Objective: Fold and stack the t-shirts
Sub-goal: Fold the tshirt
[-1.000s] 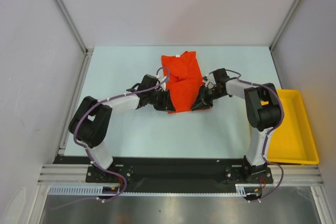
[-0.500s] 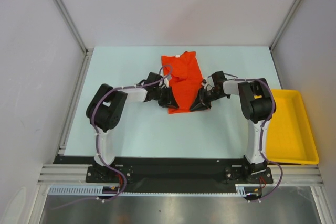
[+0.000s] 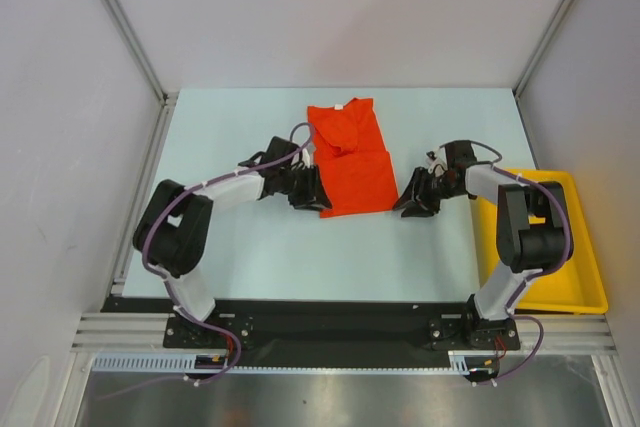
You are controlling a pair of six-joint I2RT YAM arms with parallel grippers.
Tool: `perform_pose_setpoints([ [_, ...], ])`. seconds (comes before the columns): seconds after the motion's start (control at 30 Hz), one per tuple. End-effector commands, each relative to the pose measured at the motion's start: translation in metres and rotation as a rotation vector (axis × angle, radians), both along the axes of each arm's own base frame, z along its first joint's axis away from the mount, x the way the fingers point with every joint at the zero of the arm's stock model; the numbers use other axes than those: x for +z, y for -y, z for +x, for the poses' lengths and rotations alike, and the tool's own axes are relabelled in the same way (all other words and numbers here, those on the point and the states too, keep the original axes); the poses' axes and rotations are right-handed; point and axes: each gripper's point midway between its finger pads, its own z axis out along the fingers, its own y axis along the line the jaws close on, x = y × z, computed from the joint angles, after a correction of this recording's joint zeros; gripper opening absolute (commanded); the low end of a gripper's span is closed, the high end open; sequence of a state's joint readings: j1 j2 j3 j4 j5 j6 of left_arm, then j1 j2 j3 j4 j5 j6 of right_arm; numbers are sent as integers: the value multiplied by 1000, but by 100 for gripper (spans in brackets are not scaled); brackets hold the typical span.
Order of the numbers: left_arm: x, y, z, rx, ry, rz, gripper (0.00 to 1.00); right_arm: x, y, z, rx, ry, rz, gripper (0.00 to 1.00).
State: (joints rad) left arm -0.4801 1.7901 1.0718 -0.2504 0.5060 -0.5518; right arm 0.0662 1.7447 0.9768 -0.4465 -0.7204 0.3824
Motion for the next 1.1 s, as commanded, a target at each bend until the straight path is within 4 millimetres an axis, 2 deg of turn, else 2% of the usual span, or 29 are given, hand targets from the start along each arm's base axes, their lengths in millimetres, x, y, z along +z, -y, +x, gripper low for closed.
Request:
perform_pose_setpoints([
  [0.0, 33, -7, 6, 88, 62, -6, 44, -3, 8, 6, -57, 20, -66, 47],
  [0.07, 40, -13, 8, 139, 87, 3, 45, 0, 9, 14, -115, 24, -58, 52],
  [0.13, 44, -20, 10, 184, 115, 28, 45, 6, 11, 12, -168, 36, -21, 55],
  [0.17, 61, -27, 13, 222, 178, 39, 46, 13, 12, 19, -207, 57, 5, 57],
  [0.2, 68, -29, 13, 228, 208, 49, 45, 18, 14, 18, -219, 71, 13, 58],
  [0.3, 90, -36, 10, 233, 295, 98, 47, 16, 18, 9, -214, 64, -12, 59],
  [0.33, 82, -40, 3, 254, 271, 92, 48, 12, 20, 4, -217, 60, -32, 60],
  [0.4, 91, -39, -1, 297, 291, 22, 50, 8, 25, -2, -230, 58, -38, 62],
  [0.43, 71, -43, -14, 357, 204, 8, 50, 8, 25, -4, -245, 50, -31, 62],
  [0.5, 73, -40, -21, 428, 183, -90, 50, 7, 23, -7, -255, 57, -9, 61],
  [0.53, 47, -47, -37, 522, 80, -111, 50, 6, 22, -8, -260, 50, -7, 61],
  [0.57, 55, -40, -34, 556, 105, -205, 49, 6, 22, -8, -263, 49, -12, 60],
  [0.6, 53, -40, -38, 592, 92, -250, 49, 6, 23, -6, -272, 51, -17, 60],
  [0.63, 42, -45, -45, 658, 53, -277, 49, 7, 24, -5, -285, 50, -16, 60],
  [0.73, 49, -35, -41, 677, 47, -314, 49, 6, 27, 1, -325, 55, -32, 56],
  [0.77, 41, -29, -41, 668, 21, -291, 49, 5, 27, 2, -347, 40, -31, 53],
  [0.9, 47, -3, -32, 689, -12, -326, 48, 0, 23, 3, -361, 13, -25, 54],
  [1.0, 38, 7, -28, 740, -67, -389, 43, 2, 19, 4, -373, 11, 3, 56],
  [1.03, 27, 5, -33, 756, -89, -394, 42, 1, 18, 2, -373, 4, 9, 56],
  [1.07, 31, 7, -32, 766, -91, -435, 42, 1, 18, 1, -374, -6, 12, 57],
])
